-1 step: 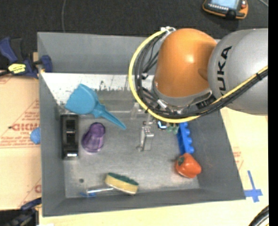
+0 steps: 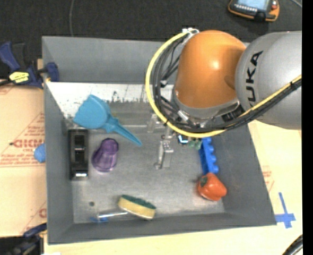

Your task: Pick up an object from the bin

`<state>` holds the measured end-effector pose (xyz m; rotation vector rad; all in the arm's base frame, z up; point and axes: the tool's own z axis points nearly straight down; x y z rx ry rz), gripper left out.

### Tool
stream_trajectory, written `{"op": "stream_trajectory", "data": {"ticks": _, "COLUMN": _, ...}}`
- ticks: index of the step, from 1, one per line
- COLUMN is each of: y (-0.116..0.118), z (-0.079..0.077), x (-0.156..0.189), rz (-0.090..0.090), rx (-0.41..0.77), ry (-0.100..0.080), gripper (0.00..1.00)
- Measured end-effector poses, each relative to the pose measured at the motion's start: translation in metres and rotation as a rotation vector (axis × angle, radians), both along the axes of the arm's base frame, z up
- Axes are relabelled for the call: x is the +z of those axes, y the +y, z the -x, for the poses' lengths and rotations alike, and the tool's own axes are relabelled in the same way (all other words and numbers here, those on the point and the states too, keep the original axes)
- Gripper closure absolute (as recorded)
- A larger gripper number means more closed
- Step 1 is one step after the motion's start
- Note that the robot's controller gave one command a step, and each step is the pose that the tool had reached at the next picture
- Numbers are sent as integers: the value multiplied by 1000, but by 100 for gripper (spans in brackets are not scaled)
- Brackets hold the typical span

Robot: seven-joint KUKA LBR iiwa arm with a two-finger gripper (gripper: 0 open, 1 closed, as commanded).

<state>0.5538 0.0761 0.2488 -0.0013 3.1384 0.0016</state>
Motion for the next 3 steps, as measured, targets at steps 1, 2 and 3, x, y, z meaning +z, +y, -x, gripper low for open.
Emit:
{"op": "stream_trajectory", "data": {"ticks": 1, "y": 27, "z": 49, "x": -136, "rz": -1, "rx": 12, "ry": -4, "gripper": 0}}
{"op": "stream_trajectory", "data": {"ticks": 2, "y": 49, "z": 67, "x": -86, "rz": 1, "rx": 160, "ry": -18, "gripper": 0}}
{"op": "stream_trajectory", "data": {"ticks": 3, "y": 45, "z": 81, "x": -148, "rz": -2, "rx": 54, "ry": -1, "gripper": 0}}
